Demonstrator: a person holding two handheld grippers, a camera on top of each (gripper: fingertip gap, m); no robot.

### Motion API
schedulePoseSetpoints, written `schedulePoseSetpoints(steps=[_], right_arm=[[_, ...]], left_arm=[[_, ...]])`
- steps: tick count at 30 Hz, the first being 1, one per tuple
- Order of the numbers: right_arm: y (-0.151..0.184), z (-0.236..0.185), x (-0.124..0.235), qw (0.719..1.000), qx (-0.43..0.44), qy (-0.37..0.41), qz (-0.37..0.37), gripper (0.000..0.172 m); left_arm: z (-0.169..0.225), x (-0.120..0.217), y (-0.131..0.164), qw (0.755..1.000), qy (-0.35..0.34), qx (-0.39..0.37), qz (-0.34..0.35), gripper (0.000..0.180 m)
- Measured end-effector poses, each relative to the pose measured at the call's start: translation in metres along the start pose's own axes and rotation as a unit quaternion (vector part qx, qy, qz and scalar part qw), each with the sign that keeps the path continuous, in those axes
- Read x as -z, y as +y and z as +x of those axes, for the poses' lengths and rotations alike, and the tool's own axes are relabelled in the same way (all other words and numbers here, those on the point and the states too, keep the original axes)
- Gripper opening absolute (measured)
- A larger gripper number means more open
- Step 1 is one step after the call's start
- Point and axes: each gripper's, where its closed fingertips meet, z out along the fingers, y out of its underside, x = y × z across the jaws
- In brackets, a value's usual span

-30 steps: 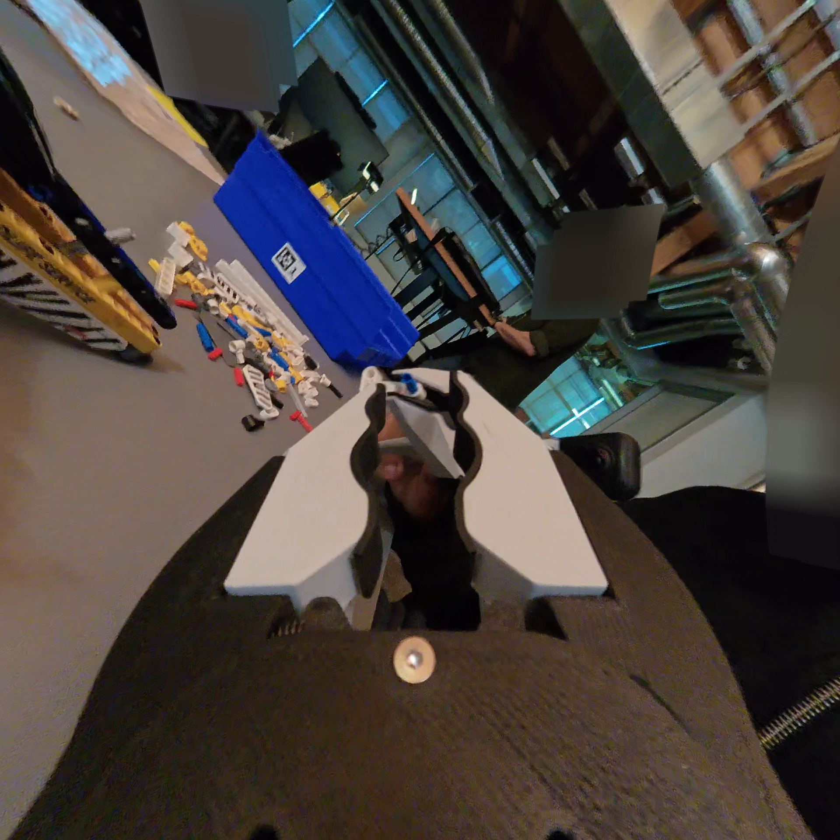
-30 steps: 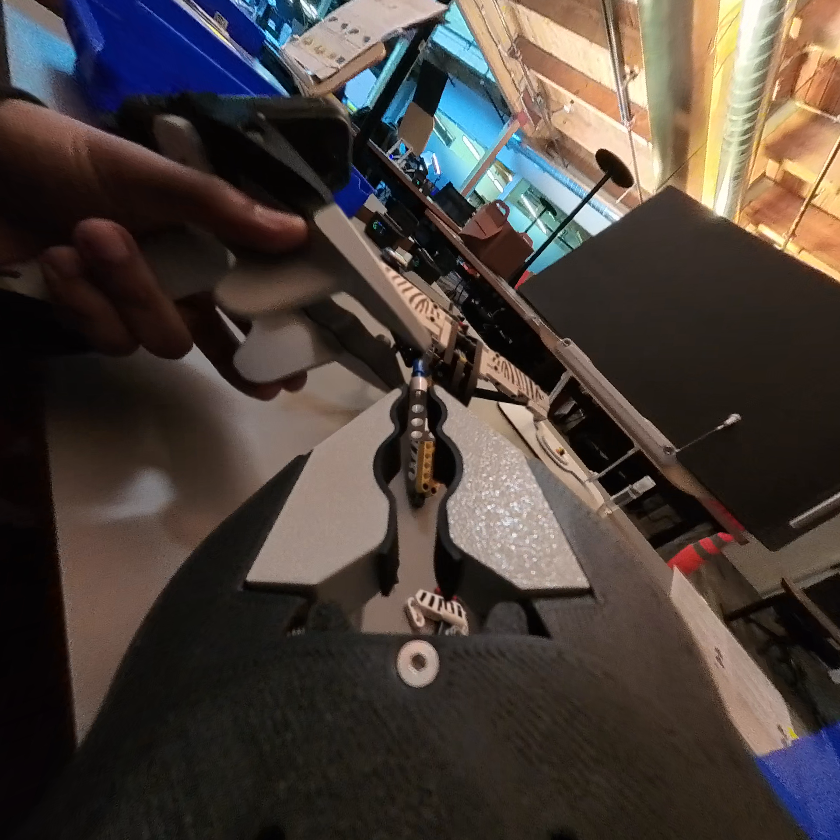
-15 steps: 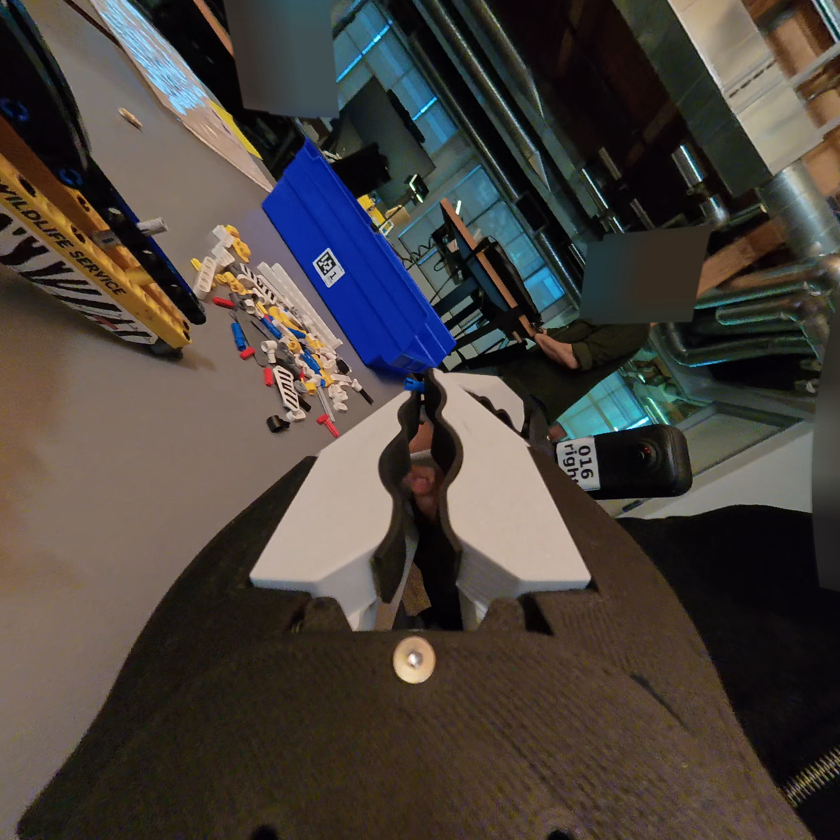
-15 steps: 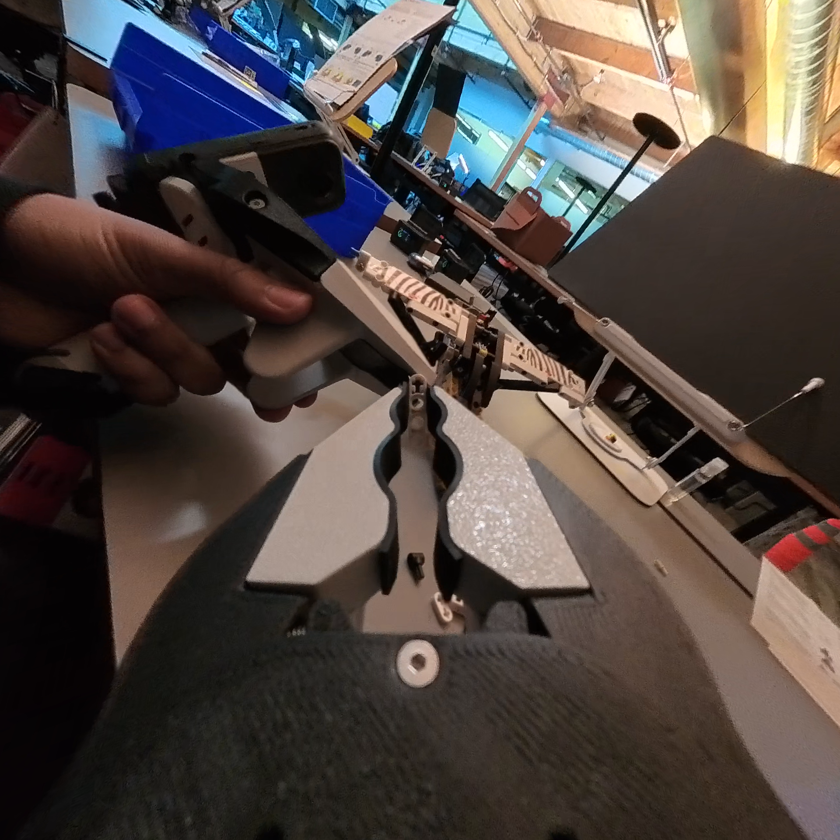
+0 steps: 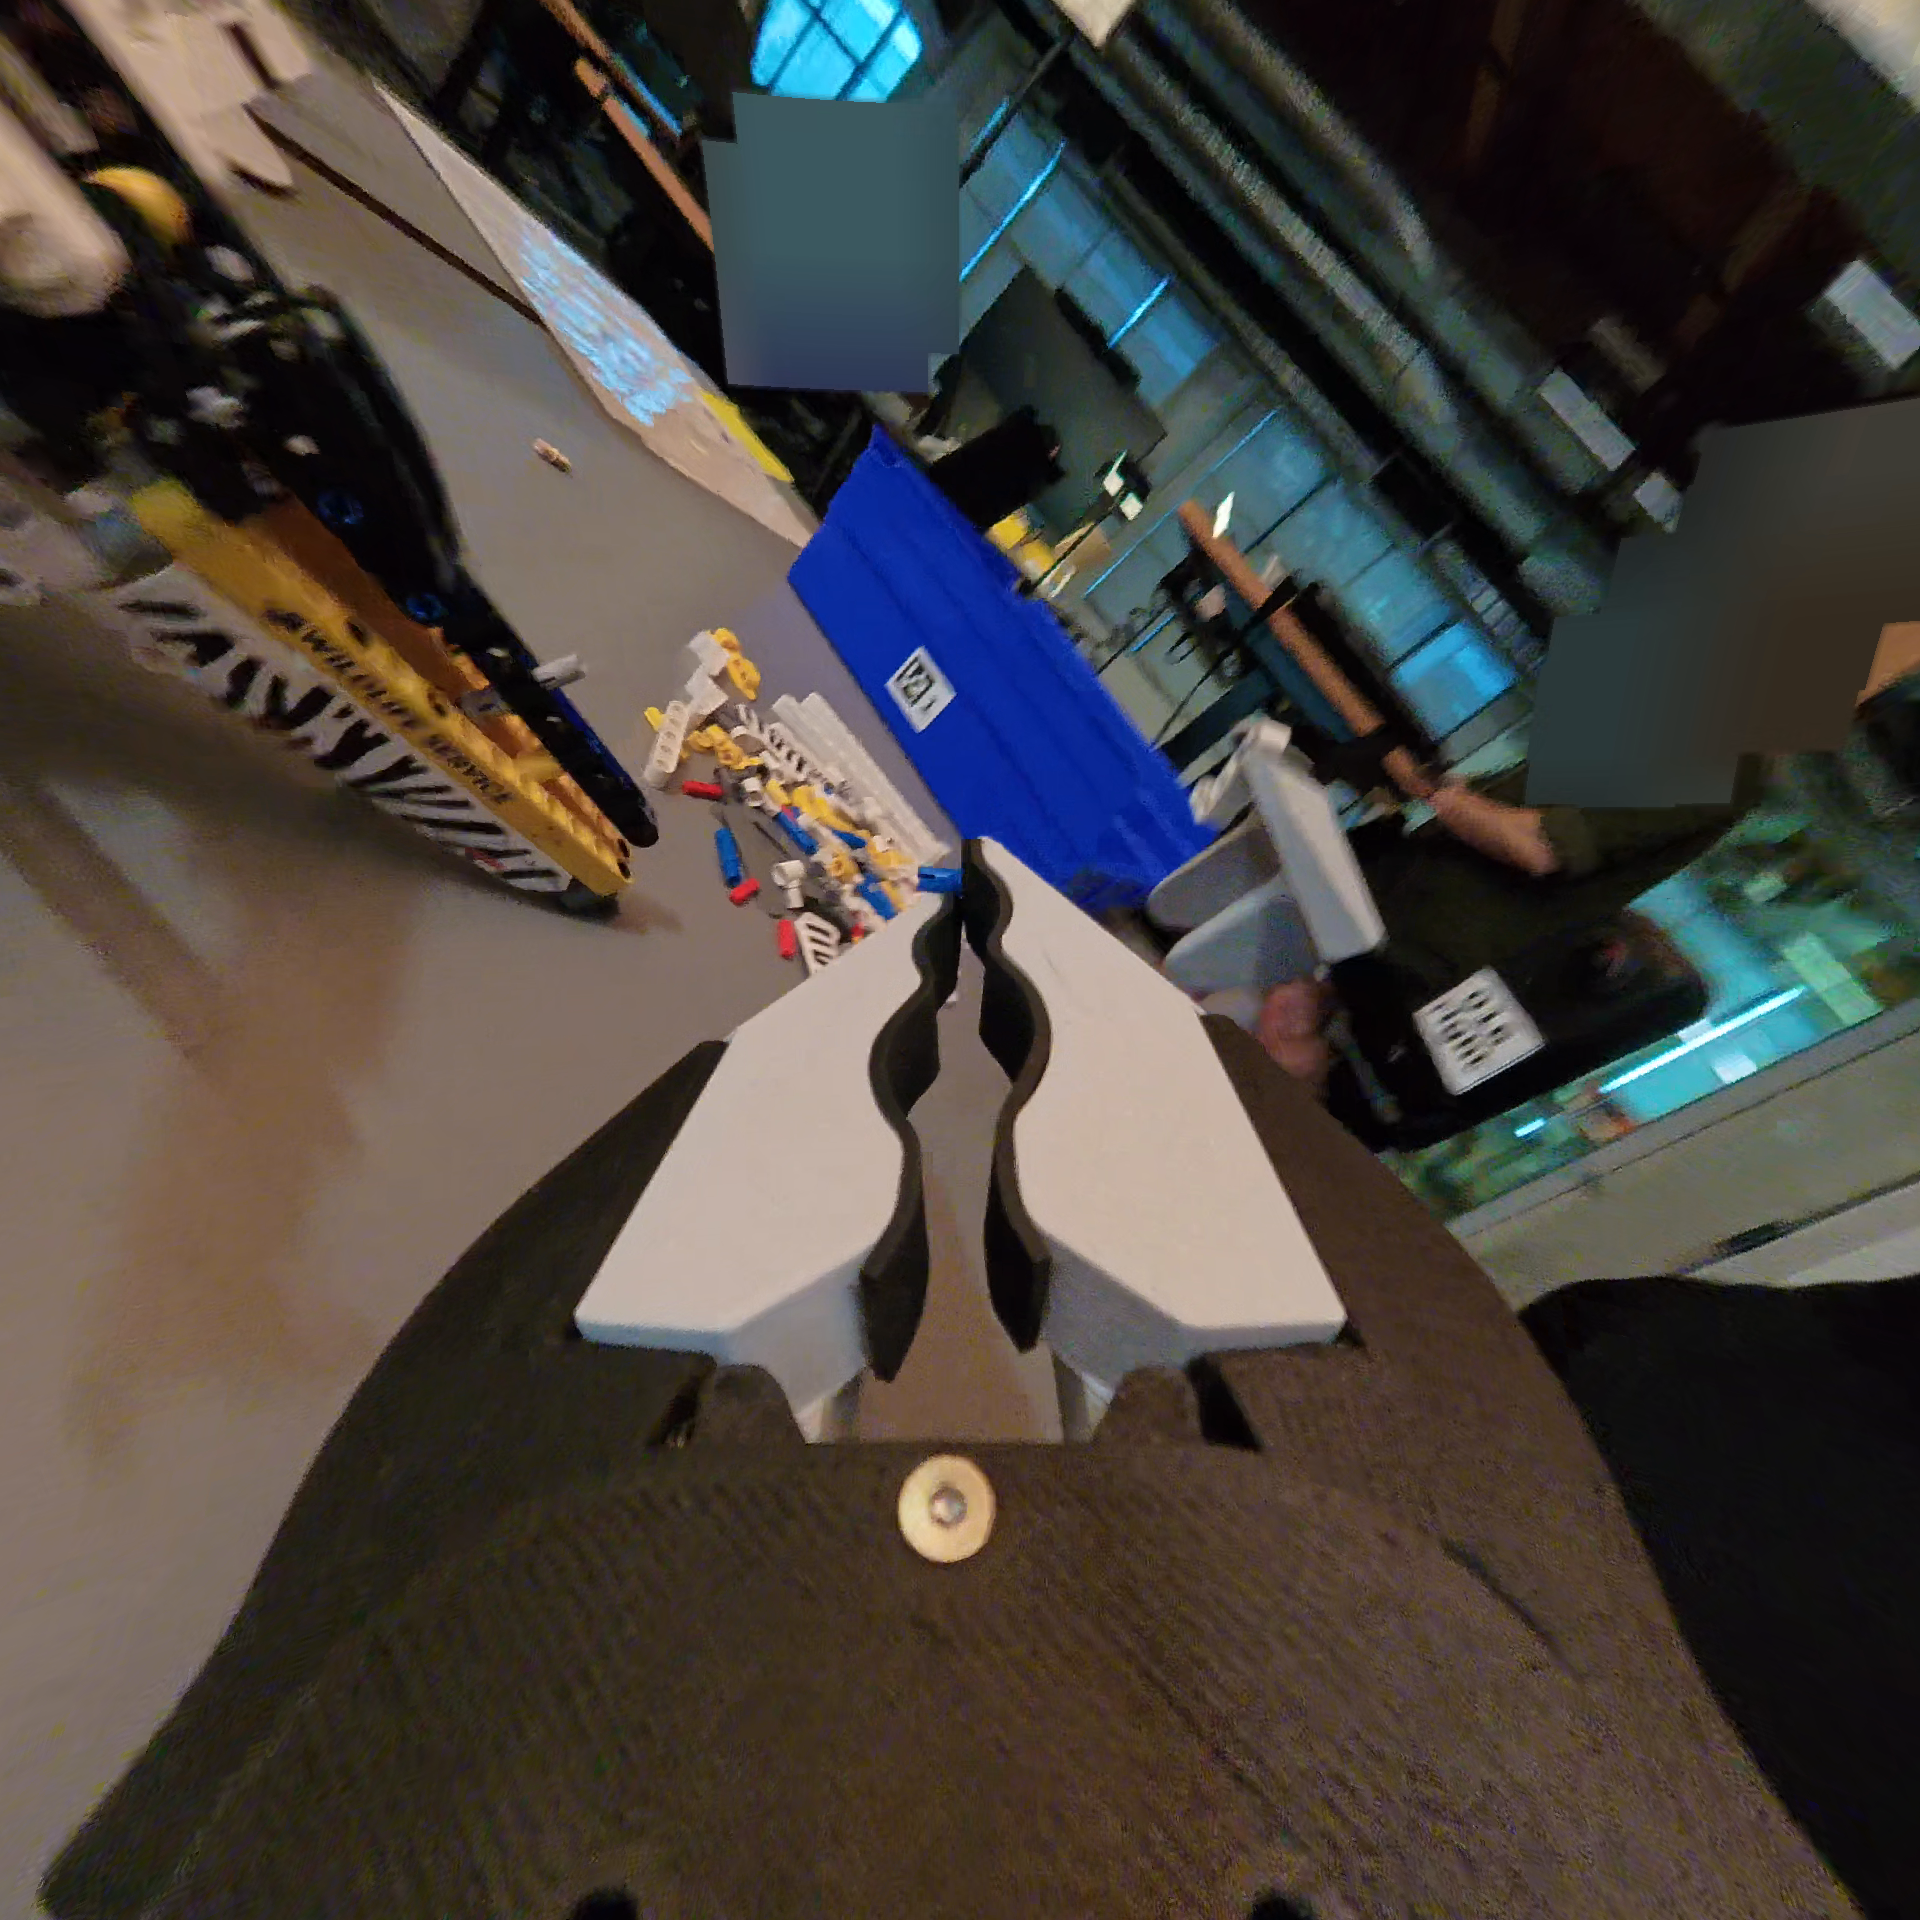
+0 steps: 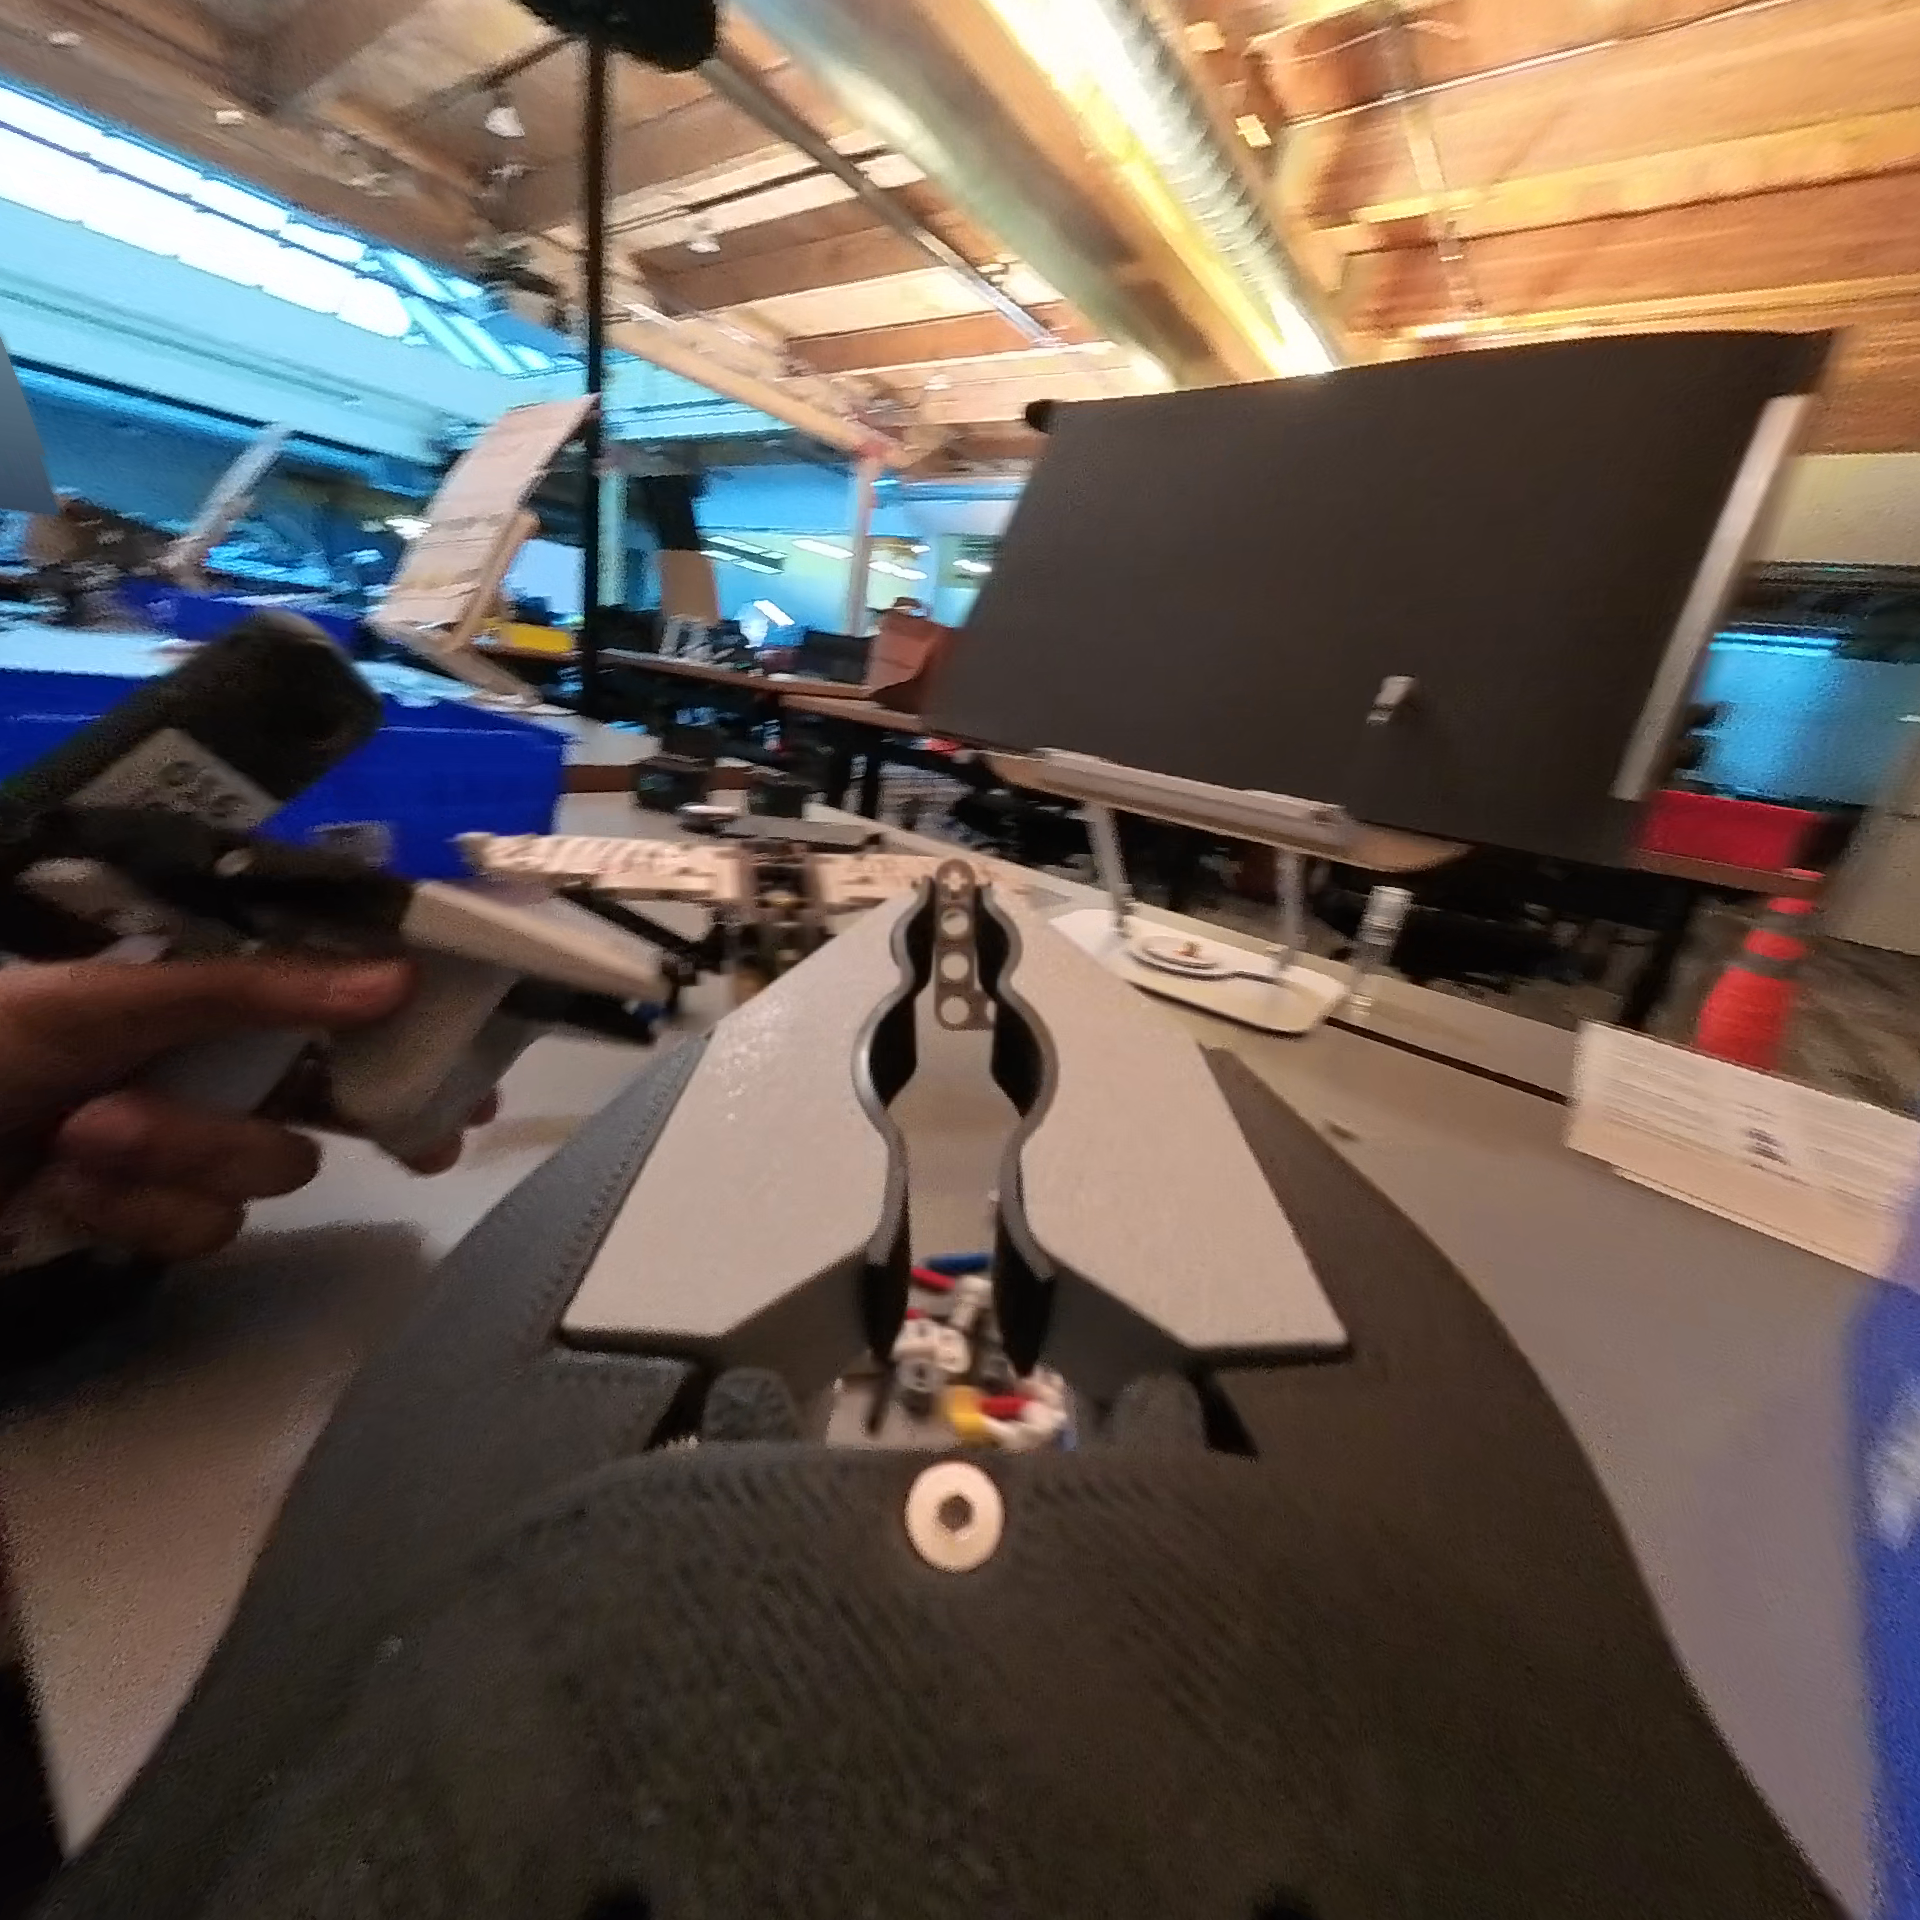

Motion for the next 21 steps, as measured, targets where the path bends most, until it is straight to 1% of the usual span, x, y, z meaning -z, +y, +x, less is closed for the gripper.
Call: schedulePoseSetpoints(steps=[2, 4, 6, 7, 10, 13, 14, 16, 18, 20, 21], right_arm=[[-0.001, 0.028, 0.01, 0.999, -0.005, 0.041, 0.006, 0.004], [0.001, 0.049, 0.017, 0.997, -0.028, 0.068, 0.007, 0.004], [0.003, 0.056, 0.02, 0.996, -0.066, 0.066, 0.011, 0.004], [0.003, 0.057, 0.02, 0.995, -0.081, 0.059, 0.014, 0.004], [0.006, 0.055, 0.02, 0.995, -0.084, 0.052, 0.007, 0.004], [0.01, 0.047, 0.016, 0.997, -0.065, 0.043, -0.01, 0.004], [0.012, 0.044, 0.015, 0.997, -0.058, 0.039, -0.017, 0.004], [0.016, 0.039, 0.012, 0.998, -0.052, 0.031, -0.027, 0.004], [0.017, 0.033, 0.01, 0.997, -0.073, 0.01, -0.026, 0.004], [0.013, 0.025, 0.01, 0.99, -0.139, -0.037, -0.005, 0.004], [0.011, 0.022, 0.01, 0.98, -0.186, -0.067, 0.006, 0.004]], left_arm=[[0.002, -0.022, 0.016, 0.994, -0.03, -0.089, -0.054, 0.0], [0.0, -0.046, 0.029, 0.975, -0.06, -0.184, -0.106, 0.002], [-0.003, -0.069, 0.034, 0.954, -0.081, -0.253, -0.14, 0.002], [-0.007, -0.079, 0.035, 0.945, -0.091, -0.276, -0.153, 0.003], [-0.018, -0.102, 0.04, 0.932, -0.103, -0.289, -0.192, 0.003], [-0.031, -0.11, 0.043, 0.928, -0.121, -0.274, -0.222, 0.002], [-0.035, -0.11, 0.043, 0.927, -0.13, -0.267, -0.229, 0.005], [-0.035, -0.11, 0.039, 0.931, -0.128, -0.264, -0.218, 0.014], [-0.029, -0.108, 0.031, 0.935, -0.118, -0.277, -0.186, 0.019], [-0.018, -0.104, 0.024, 0.941, -0.097, -0.287, -0.153, 0.024], [-0.007, -0.102, 0.023, 0.945, -0.067, -0.29, -0.137, 0.025]])
